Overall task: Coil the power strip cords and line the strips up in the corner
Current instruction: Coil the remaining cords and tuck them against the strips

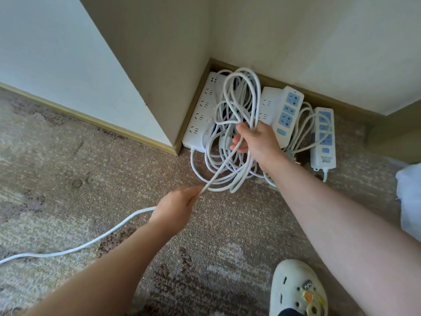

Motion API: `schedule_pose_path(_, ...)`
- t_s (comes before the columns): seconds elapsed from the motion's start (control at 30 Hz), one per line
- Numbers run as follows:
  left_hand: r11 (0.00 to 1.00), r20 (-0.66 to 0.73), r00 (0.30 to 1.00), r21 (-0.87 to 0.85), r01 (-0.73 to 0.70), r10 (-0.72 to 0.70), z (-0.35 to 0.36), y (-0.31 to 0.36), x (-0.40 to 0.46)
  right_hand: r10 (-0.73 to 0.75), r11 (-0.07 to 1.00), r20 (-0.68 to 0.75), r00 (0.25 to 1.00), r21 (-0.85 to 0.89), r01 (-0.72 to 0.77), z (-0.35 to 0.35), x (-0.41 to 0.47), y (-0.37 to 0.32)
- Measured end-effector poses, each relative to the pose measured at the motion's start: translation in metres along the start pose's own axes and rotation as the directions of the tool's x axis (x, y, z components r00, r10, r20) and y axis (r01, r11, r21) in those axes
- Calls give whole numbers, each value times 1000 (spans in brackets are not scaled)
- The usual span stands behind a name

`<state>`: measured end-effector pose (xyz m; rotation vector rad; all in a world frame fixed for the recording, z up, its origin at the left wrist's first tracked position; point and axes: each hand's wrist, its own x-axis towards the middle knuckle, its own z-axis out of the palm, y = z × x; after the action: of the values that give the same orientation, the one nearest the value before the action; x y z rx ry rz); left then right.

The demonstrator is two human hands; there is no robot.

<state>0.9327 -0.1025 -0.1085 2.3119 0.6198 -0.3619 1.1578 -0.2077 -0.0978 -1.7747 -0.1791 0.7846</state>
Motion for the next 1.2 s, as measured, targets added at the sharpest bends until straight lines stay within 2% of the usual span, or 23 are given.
schedule_pose_path(0.17, 998, 9, 999, 34, -44, 44, 13, 19, 15, -60, 995, -112, 992, -83, 51, 7, 3, 0)
schedule_pose_path(0.3, 990, 109, 993, 129, -56, 42, 0, 1, 8, -116, 984, -150, 982, -151, 93, 11, 6, -1)
schedule_pose_path(0.43, 993, 118, 991, 101, 57, -69, -30, -46, -6, -226, 941, -143, 964, -287, 178, 6, 9, -4)
schedule_pose_path(0.6, 967, 44, 975, -133, 220, -216, -59, -94, -23, -273, 916, -132, 953, -339, 215, 5, 8, -3)
schedule_pose_path(0.63, 955, 58, 969, -162, 248, -242, -61, -100, -27, -272, 916, -136, 953, -338, 214, 5, 8, -2)
schedule_pose_path(0.7, 954, 142, 955, -113, 276, -260, -58, -103, -35, -286, 913, -149, 947, -341, 222, 6, 6, 0)
schedule_pose_path(0.77, 968, 236, 941, -3, 252, -244, -49, -86, -41, -311, 905, -153, 938, -351, 243, 8, 5, 1)
schedule_pose_path(0.83, 987, 230, 960, 80, 143, -158, -46, -52, -32, -319, 896, -125, 940, -361, 256, 12, 2, 0)
schedule_pose_path(0.93, 996, 100, 994, 73, -51, 44, -51, 13, 9, -333, 862, -31, 942, -416, 291, 17, 1, -1)
schedule_pose_path(1.03, 983, -18, 983, 2, -181, 181, -58, 67, 51, -330, 842, -13, 944, -457, 287, 16, 2, -3)
schedule_pose_path(1.1, 991, -6, 993, -68, -115, 115, -55, 70, 62, -325, 860, -28, 945, -424, 283, 10, 4, 0)
schedule_pose_path(1.2, 999, -10, 1000, -30, 11, -11, -51, 36, 46, -308, 890, -42, 950, -366, 272, -1, 5, 4)
